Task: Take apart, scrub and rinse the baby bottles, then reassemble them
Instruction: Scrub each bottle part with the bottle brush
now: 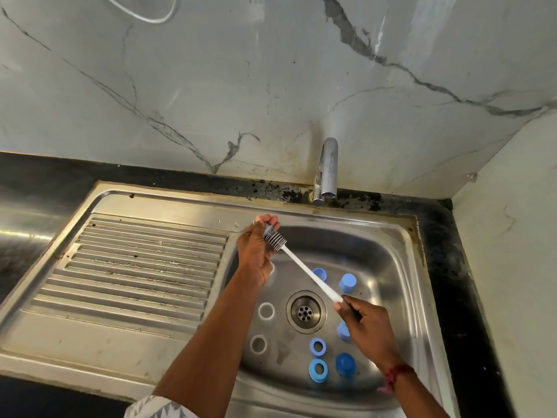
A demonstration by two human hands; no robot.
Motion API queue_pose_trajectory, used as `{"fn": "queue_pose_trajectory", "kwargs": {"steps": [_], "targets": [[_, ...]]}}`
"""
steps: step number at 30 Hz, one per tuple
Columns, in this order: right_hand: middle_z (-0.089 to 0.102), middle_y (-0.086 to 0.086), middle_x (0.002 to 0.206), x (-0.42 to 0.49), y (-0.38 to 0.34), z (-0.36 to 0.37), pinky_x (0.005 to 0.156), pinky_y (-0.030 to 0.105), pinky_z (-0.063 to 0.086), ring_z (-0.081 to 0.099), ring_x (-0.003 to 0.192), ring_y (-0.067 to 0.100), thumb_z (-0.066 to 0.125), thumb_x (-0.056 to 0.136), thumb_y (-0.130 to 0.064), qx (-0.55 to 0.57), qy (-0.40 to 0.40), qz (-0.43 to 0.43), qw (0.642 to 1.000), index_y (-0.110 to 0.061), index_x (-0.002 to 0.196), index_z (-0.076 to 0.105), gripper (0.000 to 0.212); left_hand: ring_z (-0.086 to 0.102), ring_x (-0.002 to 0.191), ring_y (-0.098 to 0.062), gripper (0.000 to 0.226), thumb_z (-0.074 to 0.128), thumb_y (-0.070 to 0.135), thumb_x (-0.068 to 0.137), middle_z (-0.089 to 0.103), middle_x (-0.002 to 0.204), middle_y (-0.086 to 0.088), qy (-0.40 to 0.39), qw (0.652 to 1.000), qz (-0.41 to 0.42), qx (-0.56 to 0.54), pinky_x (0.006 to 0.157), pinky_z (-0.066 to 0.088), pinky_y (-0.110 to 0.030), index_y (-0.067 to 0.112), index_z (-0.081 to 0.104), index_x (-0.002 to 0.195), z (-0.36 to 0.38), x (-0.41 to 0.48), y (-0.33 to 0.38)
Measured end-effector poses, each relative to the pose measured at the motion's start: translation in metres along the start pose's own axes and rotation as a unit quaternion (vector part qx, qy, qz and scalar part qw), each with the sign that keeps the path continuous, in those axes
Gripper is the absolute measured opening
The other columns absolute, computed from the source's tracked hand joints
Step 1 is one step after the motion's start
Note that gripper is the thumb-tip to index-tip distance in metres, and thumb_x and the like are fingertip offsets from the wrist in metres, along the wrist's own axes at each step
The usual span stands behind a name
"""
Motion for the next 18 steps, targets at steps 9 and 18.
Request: {"fn": "queue_pose_trajectory", "kwargs": {"steps": [9, 18], "targets": [[0.052, -0.012, 0.056, -0.007, 0.007, -0.018, 0.053, 0.012, 0.041, 0.057, 0.065, 0.008, 0.072, 0.086, -0.034, -0.092, 0.067, -0.009, 0.993, -0.028, 0.074, 0.066, 0.014, 0.074, 0.085, -0.014, 0.021, 0.057, 0.026, 0.100, 0.075, 0.097, -0.004, 0.060, 0.994, 0.040, 0.084, 0.078, 0.056, -0.031, 0.009, 0.065, 0.110, -0.027, 0.007, 0.031], [0.059, -0.004, 0.059, -0.010, 0.010, -0.027, 0.057, 0.007, 0.042, 0.059, 0.068, 0.001, 0.074, 0.086, -0.028, -0.039, 0.061, 0.035, 0.997, -0.017, 0.083, 0.074, 0.011, 0.059, 0.052, -0.014, 0.043, 0.049, 0.053, 0.097, 0.063, 0.070, -0.009, -0.006, 0.976, -0.020, 0.217, 0.061, 0.054, -0.033, 0.013, 0.051, 0.113, -0.025, -0.003, 0.002]]}}
Point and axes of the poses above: each hand's wrist, its own x-axis towards the middle knuckle, its own z-axis out of the palm, y = z × x, the point moved 10 cm from there along x, towards the middle knuckle
